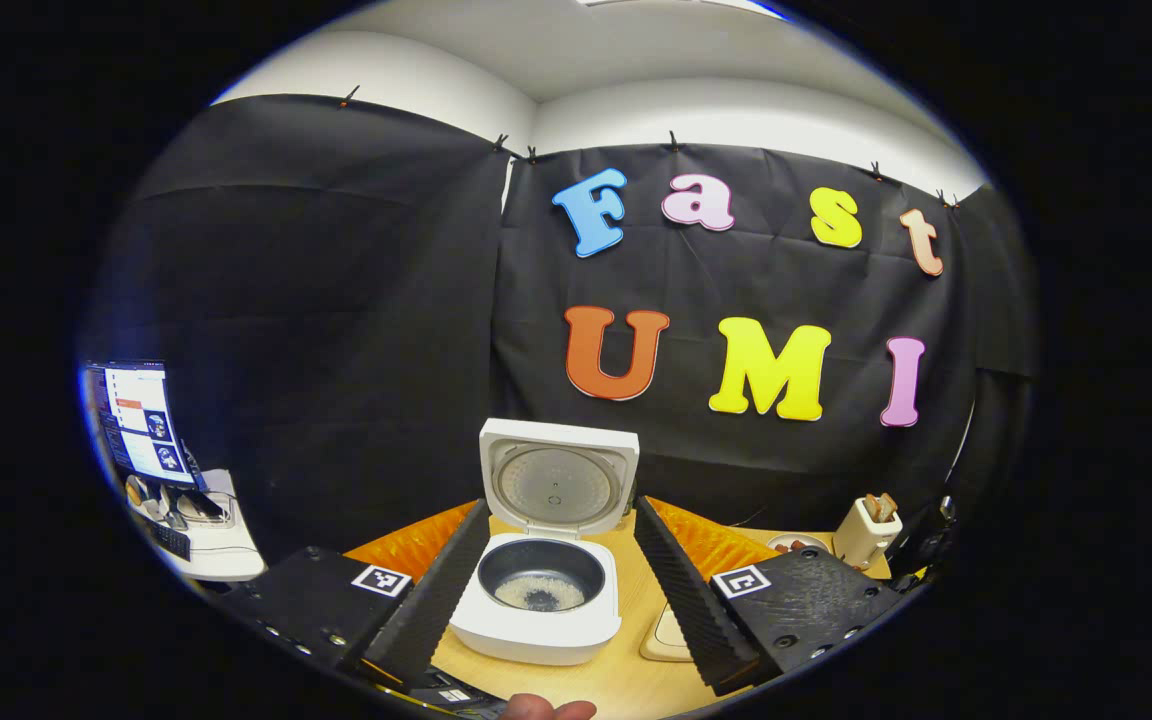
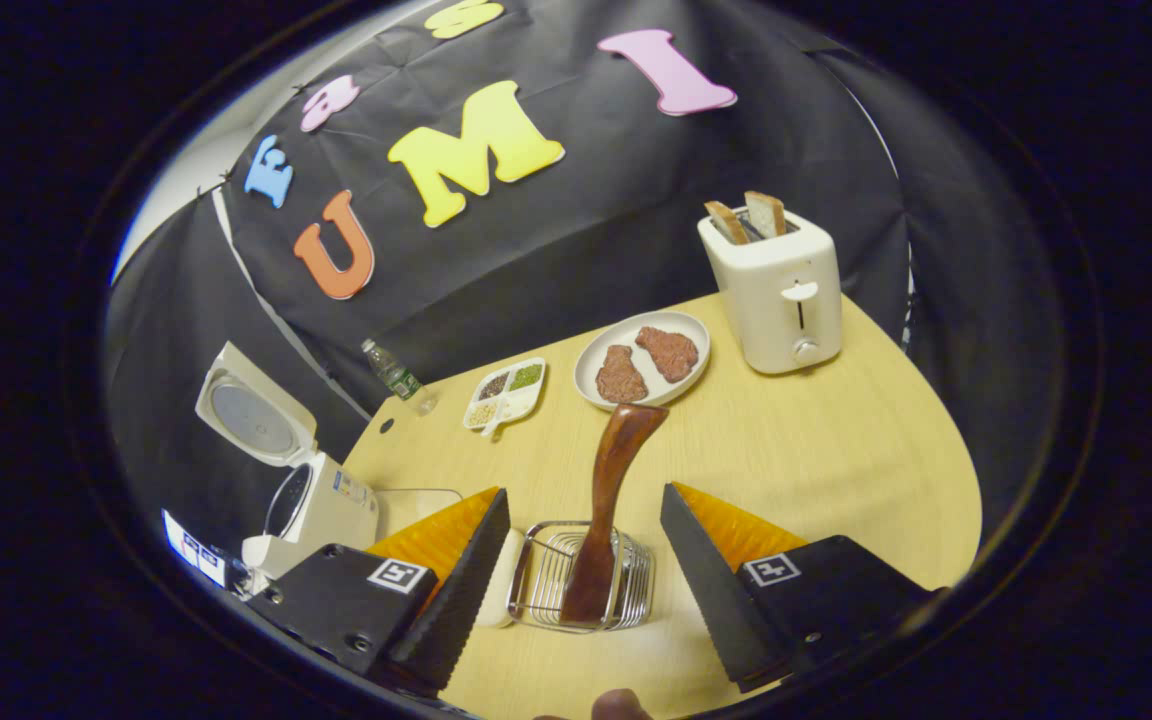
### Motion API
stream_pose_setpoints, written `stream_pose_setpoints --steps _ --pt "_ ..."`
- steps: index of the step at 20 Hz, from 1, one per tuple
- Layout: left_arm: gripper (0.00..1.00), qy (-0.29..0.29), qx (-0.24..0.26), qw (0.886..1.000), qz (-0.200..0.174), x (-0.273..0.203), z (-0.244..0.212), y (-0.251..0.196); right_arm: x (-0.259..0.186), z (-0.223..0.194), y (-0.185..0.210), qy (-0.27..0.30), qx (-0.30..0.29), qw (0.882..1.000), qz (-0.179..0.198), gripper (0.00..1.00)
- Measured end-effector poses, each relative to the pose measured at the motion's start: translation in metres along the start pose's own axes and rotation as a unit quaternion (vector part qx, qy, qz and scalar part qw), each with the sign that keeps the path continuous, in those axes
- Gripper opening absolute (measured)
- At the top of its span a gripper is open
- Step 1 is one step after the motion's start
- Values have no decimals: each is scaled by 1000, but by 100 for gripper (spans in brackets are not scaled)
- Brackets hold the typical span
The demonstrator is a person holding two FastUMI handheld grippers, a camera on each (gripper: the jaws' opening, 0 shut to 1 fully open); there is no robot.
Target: Close the left gripper, press the button to open the rice cooker; take a wooden spoon from the chopstick holder with the right hand, scoop a spoonful of rice and pour it into the rice cooker, then put the wooden spoon back into the chopstick holder.
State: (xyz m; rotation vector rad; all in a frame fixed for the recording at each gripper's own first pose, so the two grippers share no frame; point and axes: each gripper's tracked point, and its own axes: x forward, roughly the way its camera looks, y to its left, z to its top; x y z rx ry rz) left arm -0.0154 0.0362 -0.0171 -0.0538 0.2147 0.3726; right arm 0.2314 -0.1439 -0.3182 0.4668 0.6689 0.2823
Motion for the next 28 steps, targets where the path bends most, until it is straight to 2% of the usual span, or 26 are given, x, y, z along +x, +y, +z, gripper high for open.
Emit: stream_pose_setpoints --steps 5,8,9,12,13,15,19,22,25,27,28 --pt "94 13 9 1000 4 -3 -8 -6 44 -7 -9 32 58 997 27 85" --pt "94 18 5 1000 -2 -1 -8 -13 50 -12 -7 47 81 995 41 74" --pt "94 17 4 1000 -4 1 -8 -16 49 -14 -5 50 82 994 45 58" --pt "94 18 7 1000 -10 2 -10 -21 41 -12 -5 45 83 994 49 47" --pt "94 19 7 1000 -13 3 -10 -22 38 -13 -5 44 82 995 47 36" --pt "94 18 6 1000 -19 4 -9 -24 31 -15 -6 43 84 995 42 27" --pt "94 14 6 999 -30 4 -9 -23 6 -20 -2 35 73 996 32 24" --pt "94 12 5 999 -40 7 -12 -21 -7 -21 -1 20 33 999 10 21" --pt "94 11 3 998 -55 12 -13 -18 -13 -9 4 -4 37 999 -13 11" --pt "94 5 2 998 -66 13 -10 -14 -22 1 11 -23 38 999 -23 8" --pt "95 1 4 998 -69 14 -9 -9 -25 7 16 -31 34 999 -27 10"
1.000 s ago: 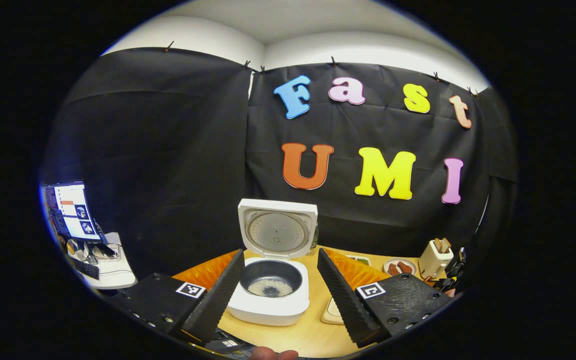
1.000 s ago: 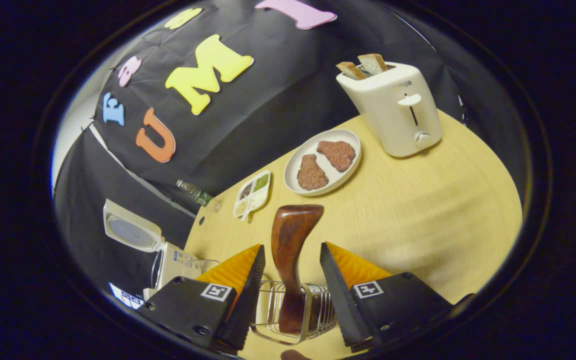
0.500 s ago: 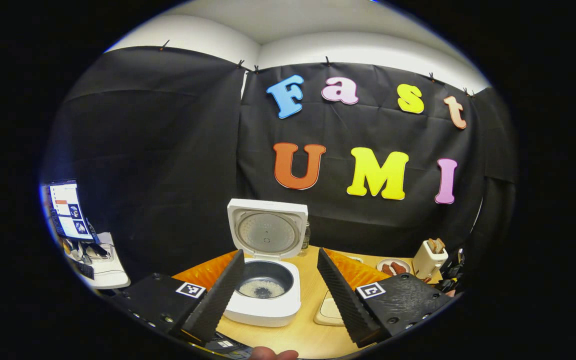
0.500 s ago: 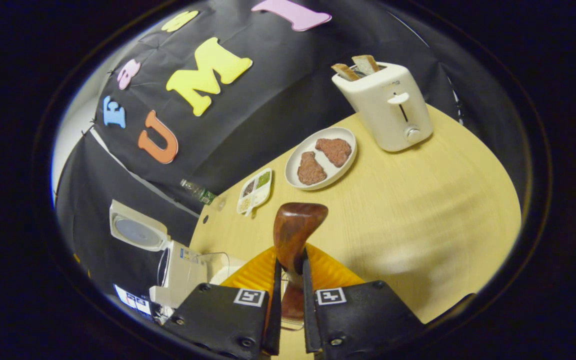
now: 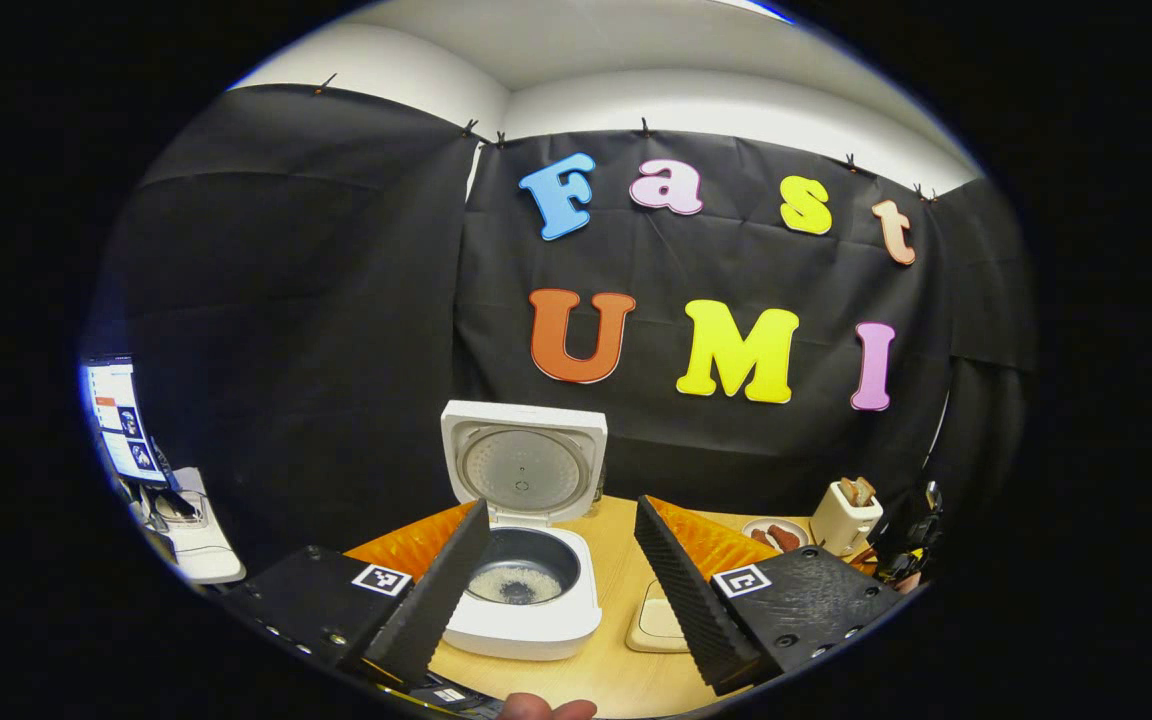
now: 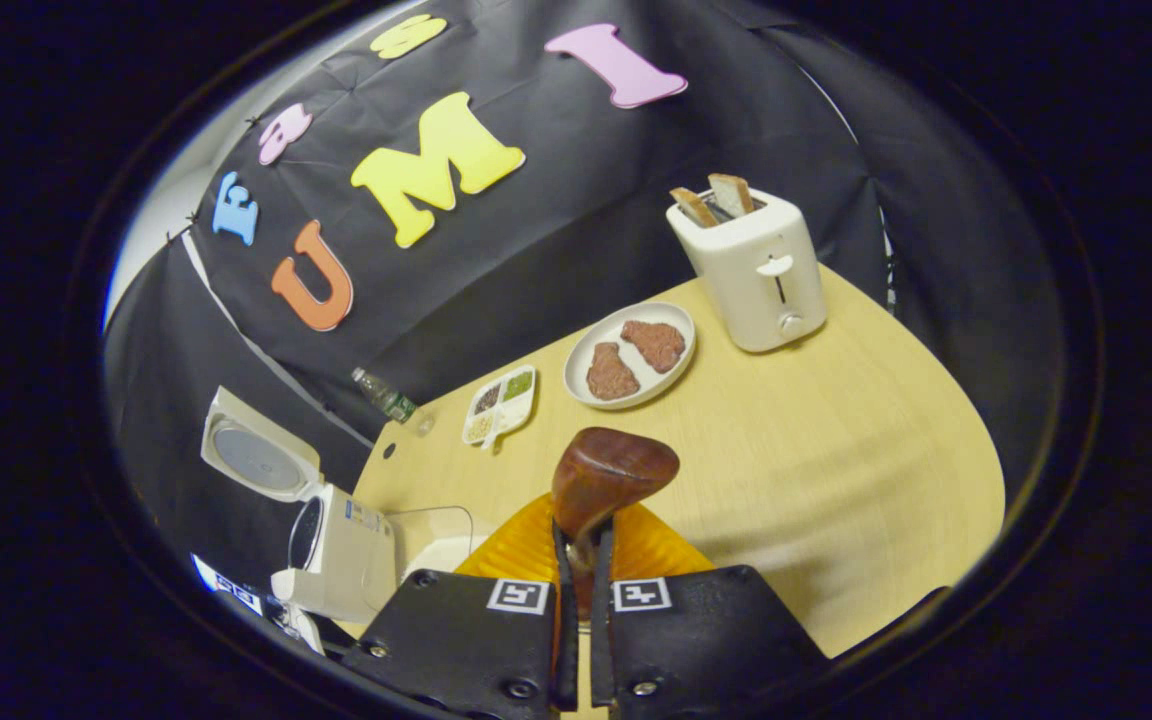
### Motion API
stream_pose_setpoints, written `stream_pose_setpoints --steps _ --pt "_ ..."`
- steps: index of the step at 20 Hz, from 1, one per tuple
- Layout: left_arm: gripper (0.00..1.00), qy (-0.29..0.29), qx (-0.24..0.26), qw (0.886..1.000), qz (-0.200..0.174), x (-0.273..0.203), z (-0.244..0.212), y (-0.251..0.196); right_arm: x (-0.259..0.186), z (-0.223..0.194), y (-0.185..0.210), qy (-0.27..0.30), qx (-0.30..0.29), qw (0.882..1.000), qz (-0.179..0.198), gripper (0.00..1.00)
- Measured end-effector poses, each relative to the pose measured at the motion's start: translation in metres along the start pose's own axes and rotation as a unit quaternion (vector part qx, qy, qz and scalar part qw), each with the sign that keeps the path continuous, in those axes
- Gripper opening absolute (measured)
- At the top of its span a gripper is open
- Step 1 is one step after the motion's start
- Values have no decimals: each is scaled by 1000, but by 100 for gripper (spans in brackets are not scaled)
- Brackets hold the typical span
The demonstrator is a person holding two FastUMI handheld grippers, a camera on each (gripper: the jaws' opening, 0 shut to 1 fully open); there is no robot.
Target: Close the left gripper, press the button to open the rice cooker; take a wooden spoon from the chopstick holder with the right hand, scoop a spoonful of rice and pour it into the rice cooker, then put the wooden spoon back into the chopstick holder.
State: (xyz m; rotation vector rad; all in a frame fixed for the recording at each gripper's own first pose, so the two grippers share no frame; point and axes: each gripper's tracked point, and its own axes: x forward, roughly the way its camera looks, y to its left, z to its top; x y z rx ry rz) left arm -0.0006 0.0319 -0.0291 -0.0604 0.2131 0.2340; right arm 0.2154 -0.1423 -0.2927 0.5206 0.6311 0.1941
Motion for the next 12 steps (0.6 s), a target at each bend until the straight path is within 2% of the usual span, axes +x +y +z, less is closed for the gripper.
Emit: stream_pose_setpoints --steps 3,6,12 --pt "94 -7 12 1000 -13 2 0 12 -13 10 18 -19 -21 999 -15 10" --pt "94 -16 30 999 -38 5 0 17 -31 21 50 -43 -52 998 -14 10" --pt "94 -42 45 995 -83 16 6 29 -49 8 158 -55 -122 990 42 10"
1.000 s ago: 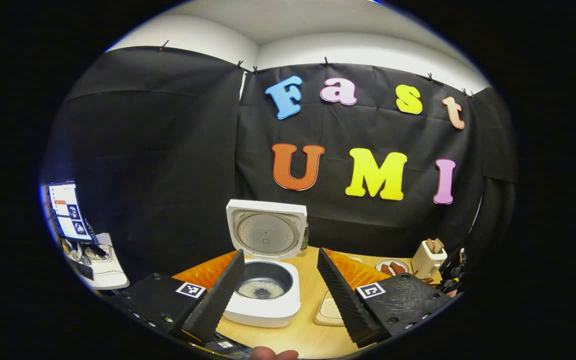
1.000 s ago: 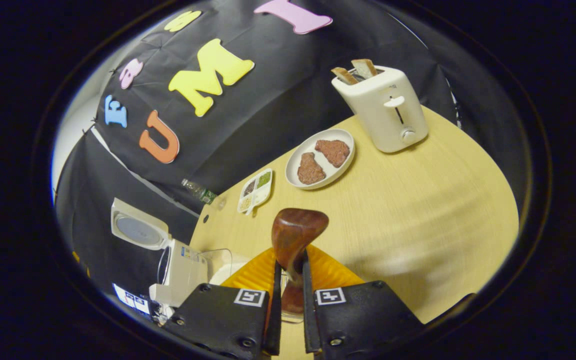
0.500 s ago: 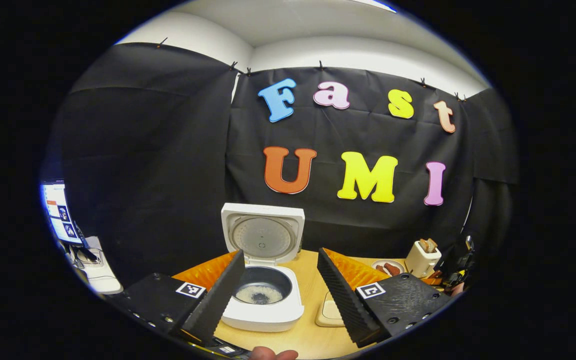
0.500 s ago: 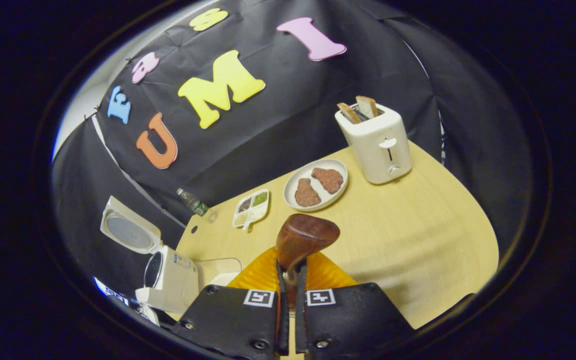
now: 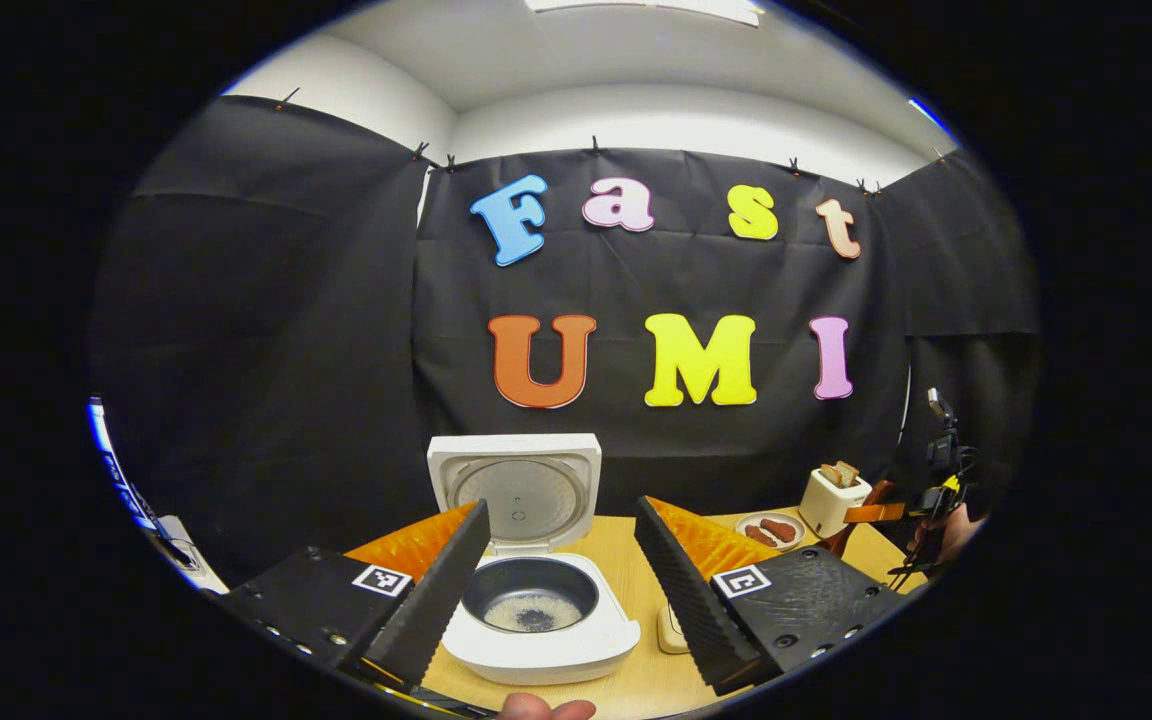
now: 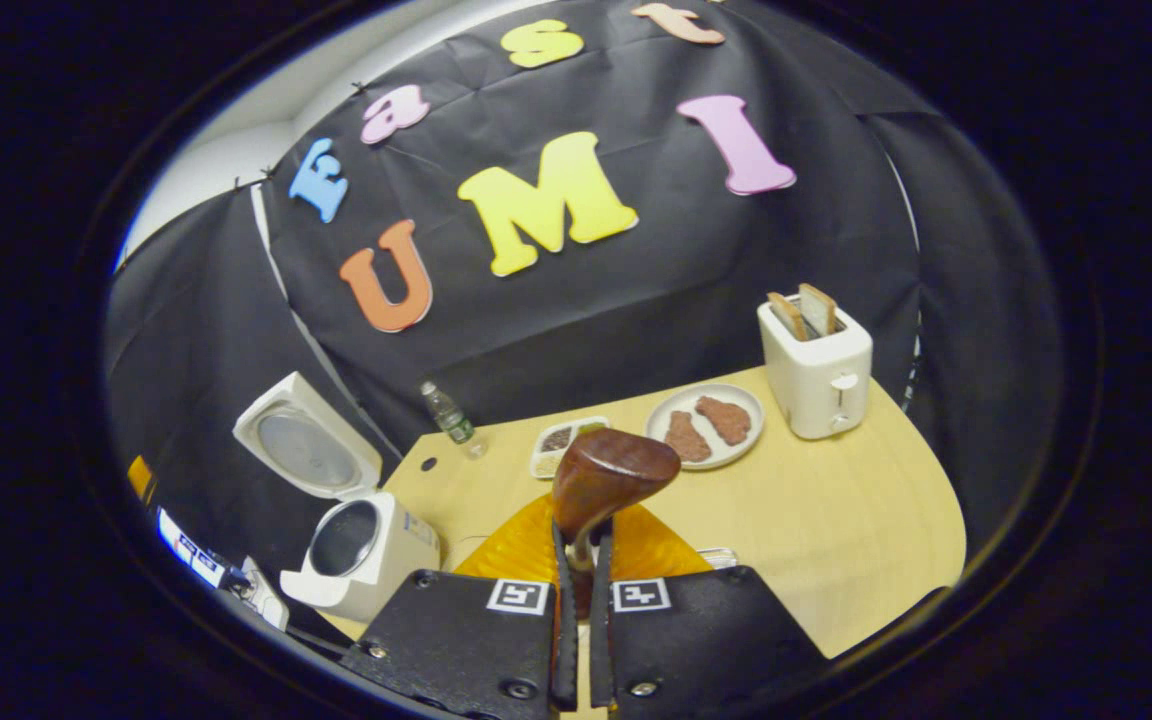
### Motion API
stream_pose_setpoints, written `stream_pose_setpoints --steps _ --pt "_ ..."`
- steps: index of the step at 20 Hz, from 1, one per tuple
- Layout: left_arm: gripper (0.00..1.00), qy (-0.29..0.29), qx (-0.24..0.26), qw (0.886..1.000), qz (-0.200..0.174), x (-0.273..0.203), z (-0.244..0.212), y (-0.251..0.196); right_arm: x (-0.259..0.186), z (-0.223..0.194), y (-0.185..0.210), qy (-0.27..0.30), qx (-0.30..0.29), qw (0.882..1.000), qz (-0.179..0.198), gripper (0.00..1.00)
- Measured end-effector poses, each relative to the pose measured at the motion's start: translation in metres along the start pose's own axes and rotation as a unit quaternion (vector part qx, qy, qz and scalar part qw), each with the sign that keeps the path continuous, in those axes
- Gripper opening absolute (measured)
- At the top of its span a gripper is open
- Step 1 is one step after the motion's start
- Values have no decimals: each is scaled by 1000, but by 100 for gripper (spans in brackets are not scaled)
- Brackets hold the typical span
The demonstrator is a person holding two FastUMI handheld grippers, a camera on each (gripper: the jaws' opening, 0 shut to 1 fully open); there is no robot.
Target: Close the left gripper, press the button to open the rice cooker; take a wooden spoon from the chopstick holder with the right hand, scoop a spoonful of rice and pour it into the rice cooker, then put the wooden spoon back into the chopstick holder.
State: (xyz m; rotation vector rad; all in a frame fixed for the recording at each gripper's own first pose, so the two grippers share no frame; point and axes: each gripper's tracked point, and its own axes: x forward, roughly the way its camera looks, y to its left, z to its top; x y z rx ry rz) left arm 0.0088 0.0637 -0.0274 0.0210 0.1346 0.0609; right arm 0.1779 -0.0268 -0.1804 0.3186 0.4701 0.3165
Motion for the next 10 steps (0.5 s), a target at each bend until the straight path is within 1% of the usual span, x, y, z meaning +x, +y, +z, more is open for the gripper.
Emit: stream_pose_setpoints --steps 2,5,8,10 --pt "94 -2 -7 1000 -4 2 -1 8 9 -14 30 10 -39 999 10 10" --pt "94 10 -23 1000 0 -3 -12 23 34 -47 49 34 -92 995 -3 10" --pt "94 20 -36 999 17 -12 -14 42 58 -80 47 55 -135 989 -26 10" --pt "94 16 -45 999 26 -16 -11 52 73 -101 42 75 -150 985 -43 10"
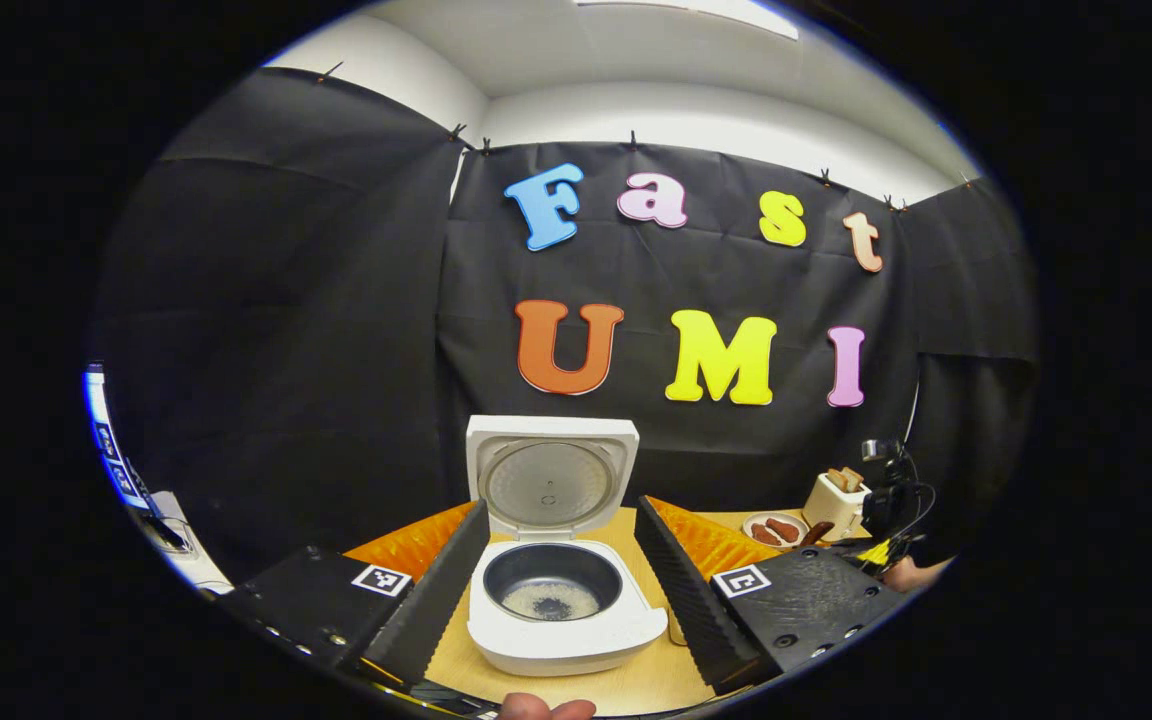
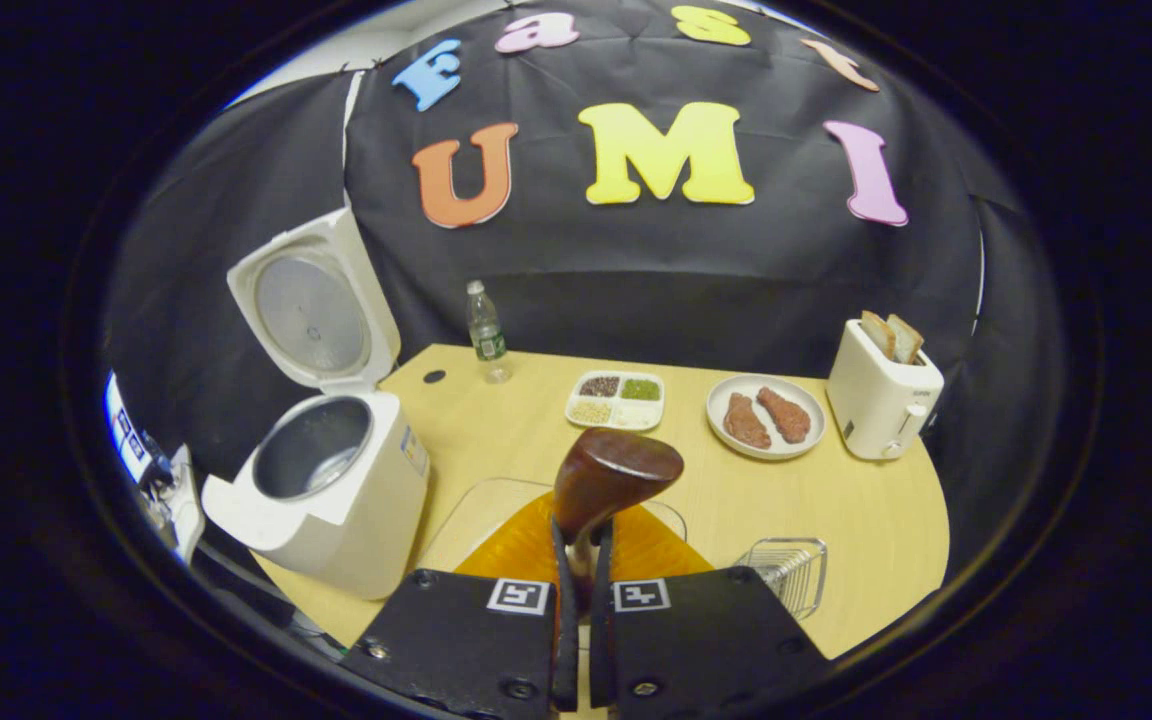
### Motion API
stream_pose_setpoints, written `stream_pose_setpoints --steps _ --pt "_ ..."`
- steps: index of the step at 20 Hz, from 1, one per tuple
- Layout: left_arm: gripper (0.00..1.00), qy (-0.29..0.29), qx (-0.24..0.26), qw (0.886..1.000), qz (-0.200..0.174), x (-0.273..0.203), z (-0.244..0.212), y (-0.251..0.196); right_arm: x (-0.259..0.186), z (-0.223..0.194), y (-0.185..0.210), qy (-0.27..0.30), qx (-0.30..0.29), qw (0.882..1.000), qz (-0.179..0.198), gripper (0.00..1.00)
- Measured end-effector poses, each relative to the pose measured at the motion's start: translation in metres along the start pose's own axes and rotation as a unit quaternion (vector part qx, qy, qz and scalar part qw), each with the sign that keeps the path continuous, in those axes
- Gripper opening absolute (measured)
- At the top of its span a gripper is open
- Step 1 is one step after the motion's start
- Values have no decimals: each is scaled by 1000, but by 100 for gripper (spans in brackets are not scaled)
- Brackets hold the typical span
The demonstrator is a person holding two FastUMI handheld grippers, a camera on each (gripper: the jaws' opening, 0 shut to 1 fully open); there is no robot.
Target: Close the left gripper, press the button to open the rice cooker; take a wooden spoon from the chopstick holder with the right hand, scoop a spoonful of rice and pour it into the rice cooker, then put the wooden spoon back into the chopstick holder.
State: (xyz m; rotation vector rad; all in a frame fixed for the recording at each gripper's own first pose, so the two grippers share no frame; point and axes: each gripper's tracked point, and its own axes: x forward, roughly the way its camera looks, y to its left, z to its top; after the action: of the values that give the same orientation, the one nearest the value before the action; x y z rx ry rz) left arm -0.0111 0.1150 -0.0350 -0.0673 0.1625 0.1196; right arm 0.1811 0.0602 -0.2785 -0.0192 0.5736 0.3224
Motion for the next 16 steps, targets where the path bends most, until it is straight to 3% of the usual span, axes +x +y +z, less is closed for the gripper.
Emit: stream_pose_setpoints --steps 6,10,16 --pt "94 -2 -10 1000 28 -4 0 31 19 -10 -13 4 -110 992 -55 10" --pt "94 6 -12 999 39 -3 -3 40 29 -23 -1 2 -158 986 -57 10" --pt "94 16 -15 999 48 -3 -4 44 43 -30 35 7 -103 995 -12 10"
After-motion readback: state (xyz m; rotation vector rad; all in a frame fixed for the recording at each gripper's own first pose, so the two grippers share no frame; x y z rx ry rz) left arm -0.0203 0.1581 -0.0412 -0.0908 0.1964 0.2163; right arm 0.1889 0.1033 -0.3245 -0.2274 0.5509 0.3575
